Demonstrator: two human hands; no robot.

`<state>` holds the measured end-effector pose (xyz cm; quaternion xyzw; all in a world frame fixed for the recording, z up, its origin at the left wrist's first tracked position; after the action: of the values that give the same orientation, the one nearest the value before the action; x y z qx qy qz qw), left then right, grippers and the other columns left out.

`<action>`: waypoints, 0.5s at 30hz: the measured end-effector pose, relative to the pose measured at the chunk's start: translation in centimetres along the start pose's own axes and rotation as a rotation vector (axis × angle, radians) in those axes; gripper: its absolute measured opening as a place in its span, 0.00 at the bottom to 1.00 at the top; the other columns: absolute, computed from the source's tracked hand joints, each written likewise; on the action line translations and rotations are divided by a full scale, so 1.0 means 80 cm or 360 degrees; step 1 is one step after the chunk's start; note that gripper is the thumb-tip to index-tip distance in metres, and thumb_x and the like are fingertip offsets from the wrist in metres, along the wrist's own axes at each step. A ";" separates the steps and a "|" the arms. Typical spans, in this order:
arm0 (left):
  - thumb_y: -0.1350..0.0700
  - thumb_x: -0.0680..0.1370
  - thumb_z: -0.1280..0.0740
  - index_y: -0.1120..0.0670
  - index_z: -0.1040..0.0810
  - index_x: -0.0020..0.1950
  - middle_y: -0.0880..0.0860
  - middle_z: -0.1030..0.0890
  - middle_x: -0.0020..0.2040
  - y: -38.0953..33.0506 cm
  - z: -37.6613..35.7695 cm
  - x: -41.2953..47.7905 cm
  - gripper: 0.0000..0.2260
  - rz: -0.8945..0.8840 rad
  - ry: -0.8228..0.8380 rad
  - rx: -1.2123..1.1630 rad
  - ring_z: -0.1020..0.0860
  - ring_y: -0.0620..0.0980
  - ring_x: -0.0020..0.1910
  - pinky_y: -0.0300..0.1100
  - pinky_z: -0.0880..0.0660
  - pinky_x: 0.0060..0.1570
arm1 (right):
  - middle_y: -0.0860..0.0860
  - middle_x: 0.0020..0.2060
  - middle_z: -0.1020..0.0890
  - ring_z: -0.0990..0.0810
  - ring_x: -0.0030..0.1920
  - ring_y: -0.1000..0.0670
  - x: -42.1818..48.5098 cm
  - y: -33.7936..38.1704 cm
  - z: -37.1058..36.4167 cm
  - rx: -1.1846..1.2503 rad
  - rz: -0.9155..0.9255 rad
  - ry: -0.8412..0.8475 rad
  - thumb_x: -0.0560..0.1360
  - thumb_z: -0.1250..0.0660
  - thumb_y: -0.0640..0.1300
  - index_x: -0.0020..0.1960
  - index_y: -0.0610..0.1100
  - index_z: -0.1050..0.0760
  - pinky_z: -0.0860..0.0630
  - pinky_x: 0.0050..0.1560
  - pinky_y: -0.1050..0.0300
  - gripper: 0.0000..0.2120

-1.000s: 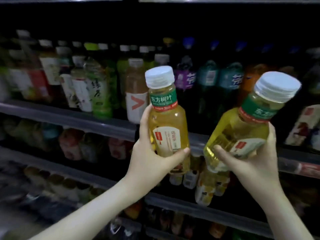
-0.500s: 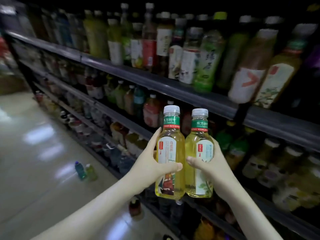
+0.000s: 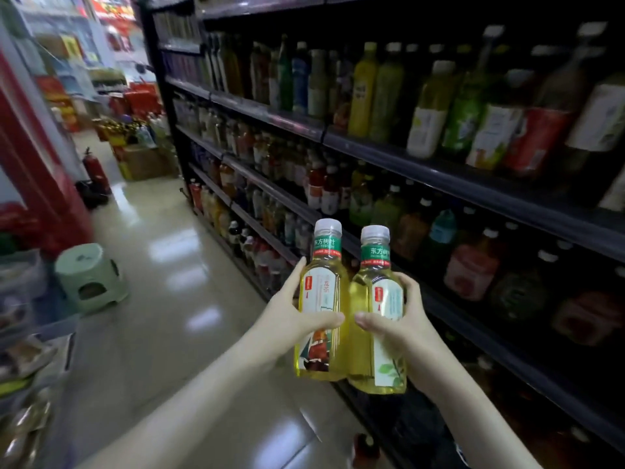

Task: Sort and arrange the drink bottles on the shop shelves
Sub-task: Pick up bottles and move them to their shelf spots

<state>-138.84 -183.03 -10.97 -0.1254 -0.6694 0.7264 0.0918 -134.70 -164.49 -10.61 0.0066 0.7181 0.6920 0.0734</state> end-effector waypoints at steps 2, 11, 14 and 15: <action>0.58 0.63 0.19 0.39 0.48 0.77 0.39 0.22 0.57 -0.003 0.036 0.030 0.52 -0.0021 -0.0010 -0.0036 0.20 0.35 0.50 0.34 0.23 0.45 | 0.46 0.51 0.21 0.16 0.44 0.46 0.038 0.011 -0.031 -0.0034 0.0029 0.0018 0.65 0.23 0.35 0.62 0.58 0.39 0.19 0.38 0.53 0.37; 0.56 0.65 0.20 0.37 0.49 0.77 0.43 0.21 0.58 -0.001 0.218 0.228 0.51 -0.0112 -0.0128 0.0059 0.19 0.42 0.53 0.49 0.21 0.55 | 0.48 0.52 0.22 0.16 0.44 0.48 0.283 0.028 -0.176 -0.0063 0.0152 0.0119 0.67 0.24 0.34 0.64 0.58 0.42 0.20 0.34 0.59 0.38; 0.54 0.63 0.19 0.37 0.47 0.77 0.41 0.23 0.58 -0.005 0.289 0.298 0.51 -0.0111 -0.0193 0.0082 0.20 0.39 0.53 0.46 0.21 0.54 | 0.47 0.54 0.22 0.17 0.47 0.47 0.375 0.037 -0.235 -0.0038 0.0162 0.0159 0.66 0.23 0.35 0.64 0.57 0.42 0.19 0.38 0.56 0.39; 0.54 0.63 0.19 0.37 0.46 0.76 0.39 0.23 0.58 -0.006 0.315 0.319 0.51 -0.0107 -0.0218 0.0082 0.20 0.36 0.52 0.43 0.21 0.53 | 0.46 0.55 0.22 0.17 0.48 0.46 0.404 0.039 -0.255 -0.0034 0.0158 0.0183 0.66 0.23 0.35 0.64 0.57 0.42 0.19 0.40 0.54 0.39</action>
<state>-170.85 -199.19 -10.18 -0.0506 -0.6589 0.7469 0.0733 -169.31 -181.03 -9.95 0.0016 0.7125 0.7016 -0.0023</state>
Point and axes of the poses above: each hand's wrist, its own x-axis towards the middle knuckle, its own z-axis out of the back of the hand, y = z × x, the point moved 1 cm from there along x, towards the middle knuckle
